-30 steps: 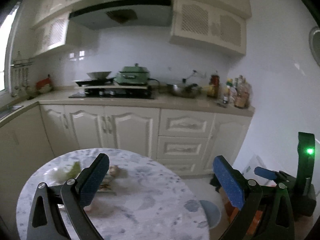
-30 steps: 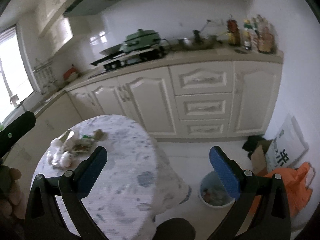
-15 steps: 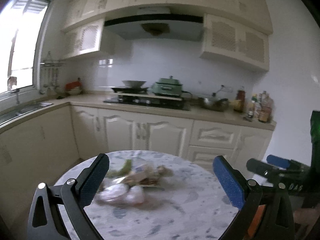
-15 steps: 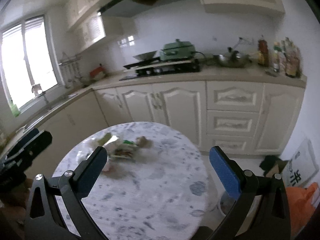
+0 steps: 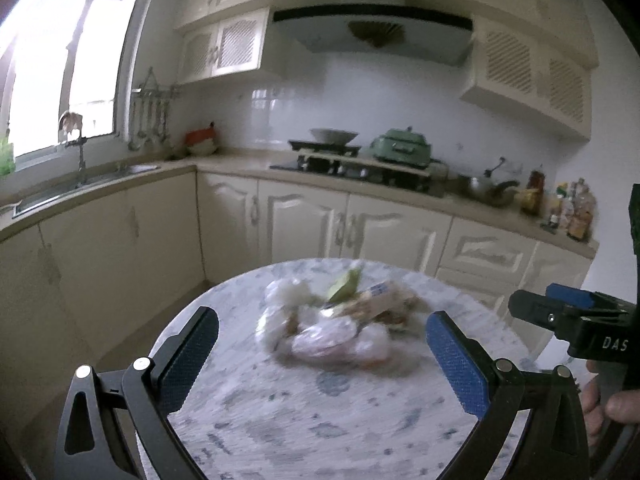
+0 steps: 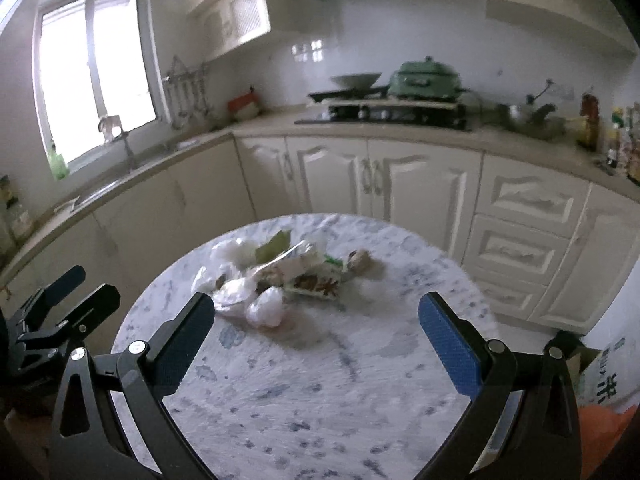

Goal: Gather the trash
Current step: 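Return both tools to the table above the trash pile, then grasp a clear plastic bag with the right tool while the left tool grasps the brown lump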

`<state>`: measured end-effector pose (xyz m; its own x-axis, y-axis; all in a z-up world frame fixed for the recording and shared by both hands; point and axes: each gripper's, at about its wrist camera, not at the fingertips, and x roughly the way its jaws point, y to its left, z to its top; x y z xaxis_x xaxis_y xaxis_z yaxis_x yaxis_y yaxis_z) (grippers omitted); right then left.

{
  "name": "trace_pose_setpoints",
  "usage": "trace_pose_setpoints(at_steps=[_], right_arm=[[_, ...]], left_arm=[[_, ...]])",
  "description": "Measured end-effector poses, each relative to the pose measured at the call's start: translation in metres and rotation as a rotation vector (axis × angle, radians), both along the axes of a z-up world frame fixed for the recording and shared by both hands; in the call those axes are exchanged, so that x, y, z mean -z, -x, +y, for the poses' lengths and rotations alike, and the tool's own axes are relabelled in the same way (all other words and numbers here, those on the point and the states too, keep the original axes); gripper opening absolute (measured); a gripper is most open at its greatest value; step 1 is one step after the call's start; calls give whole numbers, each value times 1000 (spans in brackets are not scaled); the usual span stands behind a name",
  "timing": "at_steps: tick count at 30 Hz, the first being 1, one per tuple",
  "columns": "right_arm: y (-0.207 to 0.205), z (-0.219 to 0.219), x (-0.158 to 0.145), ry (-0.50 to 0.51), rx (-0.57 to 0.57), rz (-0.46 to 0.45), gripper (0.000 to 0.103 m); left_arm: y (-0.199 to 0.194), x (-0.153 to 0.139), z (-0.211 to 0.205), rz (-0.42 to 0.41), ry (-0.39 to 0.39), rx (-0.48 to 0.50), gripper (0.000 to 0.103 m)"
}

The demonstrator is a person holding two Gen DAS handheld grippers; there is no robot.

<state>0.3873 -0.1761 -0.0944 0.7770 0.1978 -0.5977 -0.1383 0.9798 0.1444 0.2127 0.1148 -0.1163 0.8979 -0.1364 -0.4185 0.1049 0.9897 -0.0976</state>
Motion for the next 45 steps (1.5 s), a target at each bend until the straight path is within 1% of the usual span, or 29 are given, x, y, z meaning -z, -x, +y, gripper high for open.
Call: trace_pose_setpoints(at_steps=[7, 10, 13, 16, 19, 20, 21, 23, 25, 26, 27, 29, 31, 32, 33, 34, 36, 37, 40, 43, 44, 45], right_arm=[[-44, 30, 46, 20, -62, 115, 103], [-69, 48, 69, 31, -103, 172, 103], [-87, 62, 86, 40, -150, 206, 103], [-109, 74, 105, 45, -211, 252, 103], [-128, 86, 122, 77, -288, 300, 103], [-135, 91, 128, 103, -315, 317, 103], [-140, 97, 133, 125, -347, 323, 103], [-145, 102, 137, 119, -414, 322, 103], [-147, 107, 139, 124, -460, 317, 103], [-147, 111, 139, 126, -502, 311, 101], [-147, 115, 138, 120, -539, 304, 98], [-148, 120, 138, 116, -580, 294, 95], [-150, 128, 140, 133, -601, 276, 93], [-150, 133, 141, 156, -610, 269, 91], [-149, 137, 142, 168, -622, 262, 82], [-144, 140, 141, 186, -633, 247, 76], [-135, 140, 140, 200, -638, 232, 40], [-130, 137, 139, 192, -632, 237, 36], [-115, 127, 137, 210, -597, 229, 32], [-98, 108, 135, 176, -538, 241, 32], [-92, 98, 135, 151, -520, 249, 32], [-86, 88, 135, 123, -508, 251, 32]], left_arm=[[-54, 18, 21, 98, 6, -21, 102], [-77, 27, 29, 143, 8, -32, 102], [-102, 31, 36, 173, 9, -46, 102], [-126, 34, 44, 197, 8, -63, 102], [-147, 40, 51, 221, 6, -77, 102], [-155, 41, 53, 233, 7, -80, 102], [-160, 43, 54, 240, 8, -82, 102], [-170, 48, 56, 252, 4, -84, 102], [-178, 48, 58, 267, 21, -83, 102], [-183, 46, 59, 265, 30, -85, 102], [-186, 47, 60, 263, 31, -87, 102], [-188, 48, 61, 261, 30, -92, 102], [-193, 49, 60, 263, 30, -91, 102], [-197, 49, 59, 263, 26, -91, 102], [-191, 52, 60, 261, 23, -92, 102], [-194, 51, 59, 260, 19, -95, 102], [-192, 53, 59, 260, 18, -98, 102], [-190, 55, 59, 261, 16, -97, 102], [-187, 57, 55, 259, 10, -88, 102], [-188, 60, 42, 253, -22, -61, 102], [-191, 61, 37, 252, -36, -52, 102], [-194, 63, 34, 246, -30, -73, 102]])
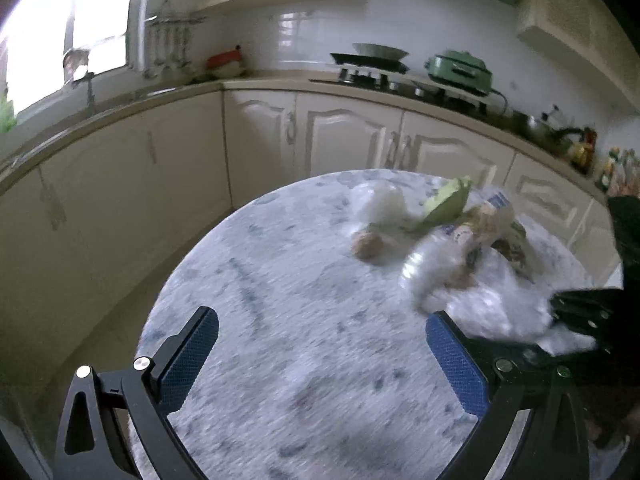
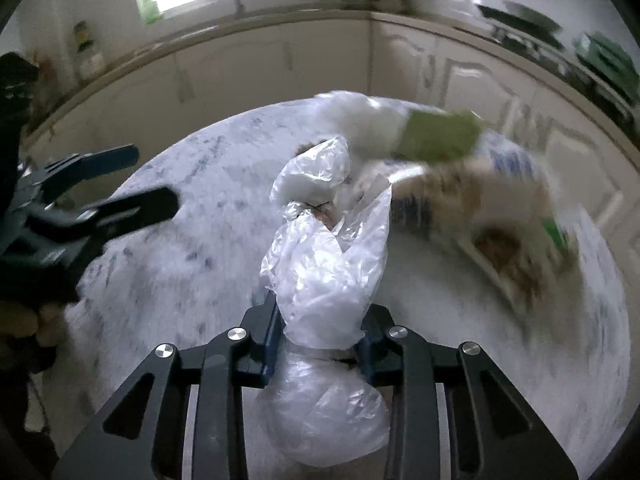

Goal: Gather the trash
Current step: 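Grasp a clear plastic bag with the right tool while the left tool grasps the brown lump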

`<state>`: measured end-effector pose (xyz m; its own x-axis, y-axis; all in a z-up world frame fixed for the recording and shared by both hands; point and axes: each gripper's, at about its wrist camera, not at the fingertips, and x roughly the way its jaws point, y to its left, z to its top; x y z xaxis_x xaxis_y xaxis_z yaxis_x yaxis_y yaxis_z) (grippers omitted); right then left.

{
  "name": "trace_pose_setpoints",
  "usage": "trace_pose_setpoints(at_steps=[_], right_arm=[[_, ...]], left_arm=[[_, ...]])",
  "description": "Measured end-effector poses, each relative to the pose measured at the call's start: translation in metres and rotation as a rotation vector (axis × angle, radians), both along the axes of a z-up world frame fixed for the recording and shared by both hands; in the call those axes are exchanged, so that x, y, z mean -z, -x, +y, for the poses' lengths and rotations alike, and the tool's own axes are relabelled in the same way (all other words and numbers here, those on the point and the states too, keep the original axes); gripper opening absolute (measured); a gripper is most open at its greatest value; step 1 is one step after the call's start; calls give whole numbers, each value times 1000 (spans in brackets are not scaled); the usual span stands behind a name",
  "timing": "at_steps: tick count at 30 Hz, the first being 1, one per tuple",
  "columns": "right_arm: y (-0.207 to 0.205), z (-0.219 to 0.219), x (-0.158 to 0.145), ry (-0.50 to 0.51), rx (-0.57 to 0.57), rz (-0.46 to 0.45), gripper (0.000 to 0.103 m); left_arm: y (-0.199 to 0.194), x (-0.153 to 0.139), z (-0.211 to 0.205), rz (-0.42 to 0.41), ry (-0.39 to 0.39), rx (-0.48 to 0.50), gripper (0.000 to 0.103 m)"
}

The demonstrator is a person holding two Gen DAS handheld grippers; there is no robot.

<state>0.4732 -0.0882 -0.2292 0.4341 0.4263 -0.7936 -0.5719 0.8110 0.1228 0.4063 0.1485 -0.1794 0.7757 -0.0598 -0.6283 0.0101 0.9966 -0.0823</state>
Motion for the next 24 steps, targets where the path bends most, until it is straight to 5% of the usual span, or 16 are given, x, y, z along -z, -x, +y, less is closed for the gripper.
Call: trace_pose_setpoints(at_steps=[17, 22, 24], right_arm=[[23, -95, -9, -201, 231, 57, 31], [14, -105, -8, -234, 258, 66, 30], [13, -106, -8, -240, 261, 63, 29]], left_arm=[[-127, 31, -49, 133, -150, 102, 98], [-161, 40, -44, 192, -77, 107, 65], [-164, 41, -44, 177, -74, 116, 27]])
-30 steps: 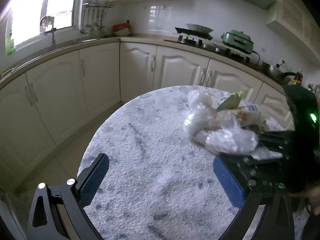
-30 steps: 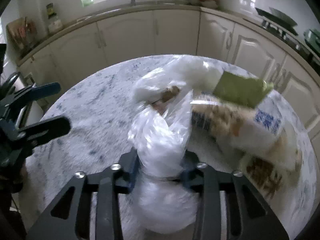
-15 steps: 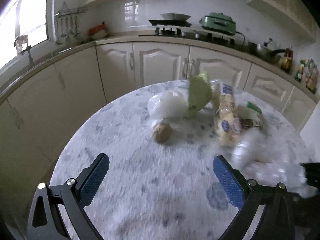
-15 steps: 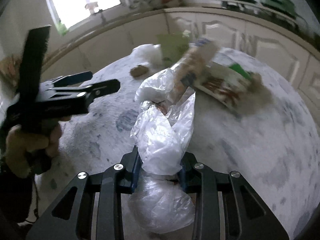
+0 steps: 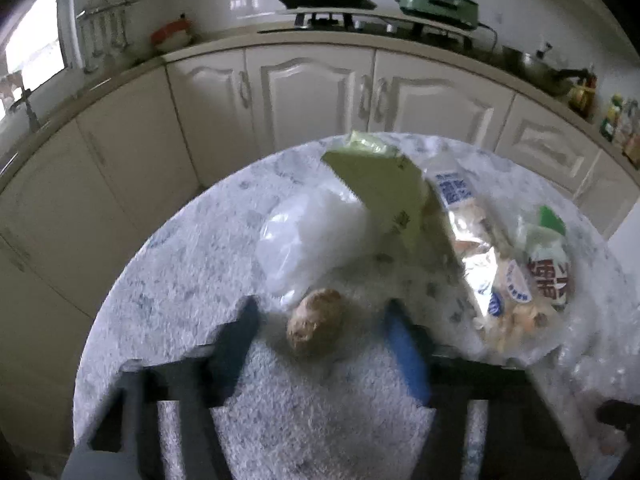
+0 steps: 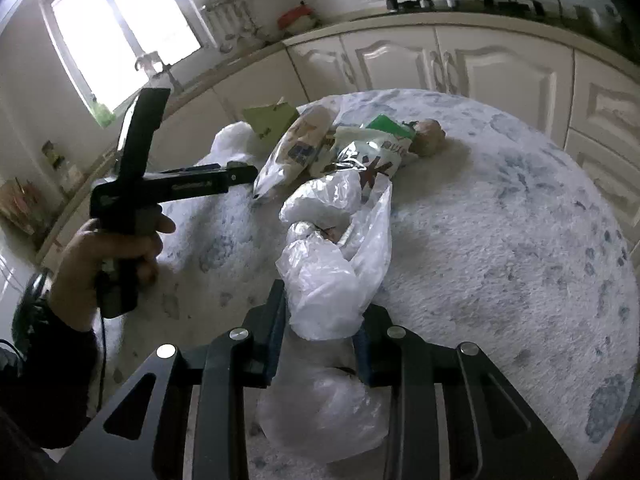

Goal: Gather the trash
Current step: 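Grasp a clear plastic bag with the right tool while the left tool grasps the brown lump, then carry both items to the blue bin and open both tools over it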

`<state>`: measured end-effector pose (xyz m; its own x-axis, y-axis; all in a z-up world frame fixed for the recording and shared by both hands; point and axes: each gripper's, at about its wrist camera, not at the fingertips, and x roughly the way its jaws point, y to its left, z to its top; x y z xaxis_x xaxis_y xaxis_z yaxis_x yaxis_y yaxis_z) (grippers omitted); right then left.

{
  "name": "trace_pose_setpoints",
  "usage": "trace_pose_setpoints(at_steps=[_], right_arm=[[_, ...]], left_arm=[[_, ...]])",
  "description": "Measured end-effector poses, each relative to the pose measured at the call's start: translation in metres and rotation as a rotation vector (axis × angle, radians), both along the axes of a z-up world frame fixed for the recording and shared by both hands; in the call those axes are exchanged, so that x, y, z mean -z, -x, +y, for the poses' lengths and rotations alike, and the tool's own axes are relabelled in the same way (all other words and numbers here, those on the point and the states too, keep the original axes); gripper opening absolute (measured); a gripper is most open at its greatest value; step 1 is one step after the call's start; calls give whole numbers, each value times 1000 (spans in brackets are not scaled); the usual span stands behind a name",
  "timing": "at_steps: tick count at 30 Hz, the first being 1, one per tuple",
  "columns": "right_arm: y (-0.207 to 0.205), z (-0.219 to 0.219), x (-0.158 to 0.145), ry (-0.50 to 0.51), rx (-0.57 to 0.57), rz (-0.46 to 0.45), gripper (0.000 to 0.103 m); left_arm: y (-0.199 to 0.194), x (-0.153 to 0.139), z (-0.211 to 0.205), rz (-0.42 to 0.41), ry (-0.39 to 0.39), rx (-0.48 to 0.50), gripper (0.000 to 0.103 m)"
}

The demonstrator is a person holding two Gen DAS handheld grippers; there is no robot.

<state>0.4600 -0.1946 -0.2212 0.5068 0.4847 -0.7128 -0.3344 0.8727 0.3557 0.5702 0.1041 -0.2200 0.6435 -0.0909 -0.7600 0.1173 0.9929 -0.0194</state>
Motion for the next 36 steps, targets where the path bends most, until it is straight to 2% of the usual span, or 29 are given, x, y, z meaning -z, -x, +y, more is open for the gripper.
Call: trace_pose_setpoints(at_steps=[1, 3, 7, 14, 18, 25, 36], right_arm=[[1, -1, 0, 0, 1, -1, 29], [3, -2, -1, 5, 8, -4, 28], [13, 1, -2, 32, 2, -8, 28], [4, 15, 2, 121, -26, -16, 33], [8, 26, 2, 185, -39, -31, 29], [36, 6, -14, 111, 10, -57, 28], [91, -81, -58, -44, 167, -157, 28]], left_arm=[[0, 1, -1, -4, 1, 3, 23], [1, 4, -3, -8, -2, 8, 23], [15, 8, -5, -3, 40, 35, 22], [52, 12, -7, 5, 74, 26, 22], [81, -3, -16, -12, 88, 29, 22], [131, -29, -31, -85, 123, 76, 22], [175, -72, -94, -183, 143, 190, 22]])
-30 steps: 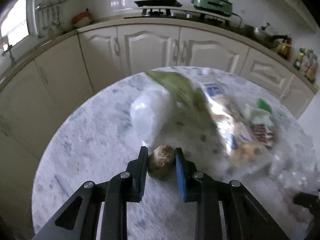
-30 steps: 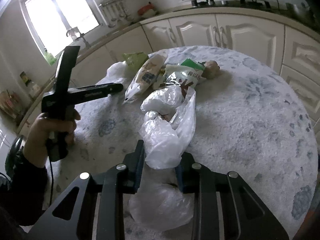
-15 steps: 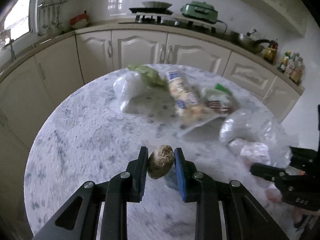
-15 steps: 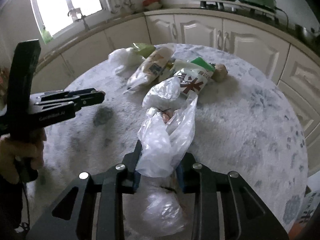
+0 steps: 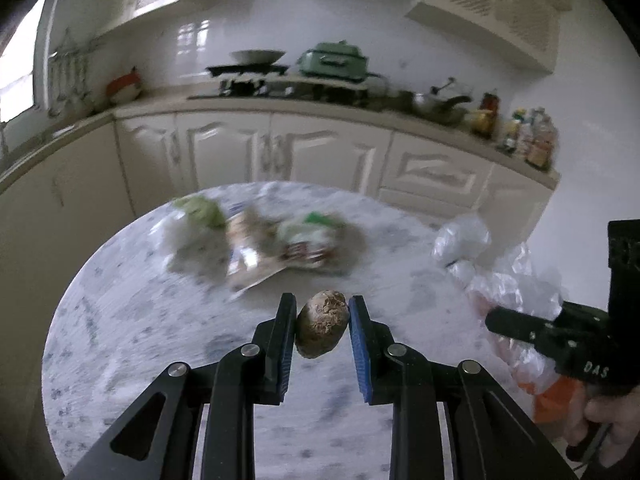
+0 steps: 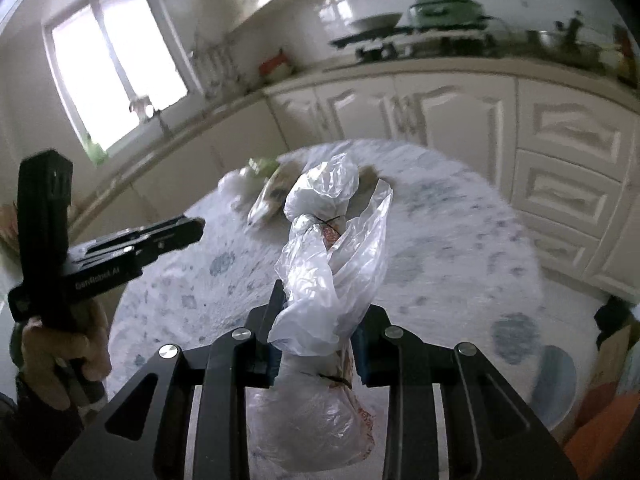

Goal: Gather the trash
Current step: 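Carry both items to the blue bin and open both tools over it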

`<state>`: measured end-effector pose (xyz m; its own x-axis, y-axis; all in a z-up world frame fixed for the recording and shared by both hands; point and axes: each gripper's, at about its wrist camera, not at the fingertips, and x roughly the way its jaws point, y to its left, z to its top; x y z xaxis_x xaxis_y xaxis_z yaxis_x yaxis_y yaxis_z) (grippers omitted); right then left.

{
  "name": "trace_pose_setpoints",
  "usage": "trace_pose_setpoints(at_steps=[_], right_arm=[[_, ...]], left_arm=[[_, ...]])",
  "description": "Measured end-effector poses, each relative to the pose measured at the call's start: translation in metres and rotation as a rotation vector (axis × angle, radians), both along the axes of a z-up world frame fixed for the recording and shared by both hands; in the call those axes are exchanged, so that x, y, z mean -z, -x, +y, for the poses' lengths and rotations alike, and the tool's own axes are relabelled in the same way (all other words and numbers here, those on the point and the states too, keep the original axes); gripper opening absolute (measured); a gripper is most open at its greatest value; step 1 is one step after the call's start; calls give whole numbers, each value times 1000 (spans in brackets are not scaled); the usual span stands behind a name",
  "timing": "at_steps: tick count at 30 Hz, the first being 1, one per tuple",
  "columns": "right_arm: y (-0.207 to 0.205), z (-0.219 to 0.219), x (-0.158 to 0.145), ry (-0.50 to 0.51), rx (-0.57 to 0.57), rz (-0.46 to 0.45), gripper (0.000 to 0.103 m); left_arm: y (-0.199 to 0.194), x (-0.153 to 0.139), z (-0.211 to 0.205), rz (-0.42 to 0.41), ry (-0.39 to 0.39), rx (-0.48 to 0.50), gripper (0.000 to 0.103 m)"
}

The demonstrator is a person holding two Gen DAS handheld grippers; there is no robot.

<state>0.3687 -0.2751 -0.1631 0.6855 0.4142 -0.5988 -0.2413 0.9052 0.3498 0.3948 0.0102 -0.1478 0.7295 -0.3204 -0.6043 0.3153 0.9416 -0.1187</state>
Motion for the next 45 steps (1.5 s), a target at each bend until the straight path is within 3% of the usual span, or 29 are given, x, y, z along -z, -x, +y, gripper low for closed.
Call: trace_pose_setpoints(at_steps=[14, 23, 32, 45], right_arm=[[59, -131, -36, -29, 246, -96, 28], [83, -208, -27, -27, 393, -88, 28], [77, -279, 25, -77, 507, 15, 28], [39, -353, 140, -203, 607, 219, 29]], left_arm=[[17, -26, -120, -91, 2, 220, 22], [-20, -17, -225, -53, -7, 399, 22], [-81, 30, -333, 102, -67, 537, 22], [-175, 111, -465, 341, -237, 590, 23]])
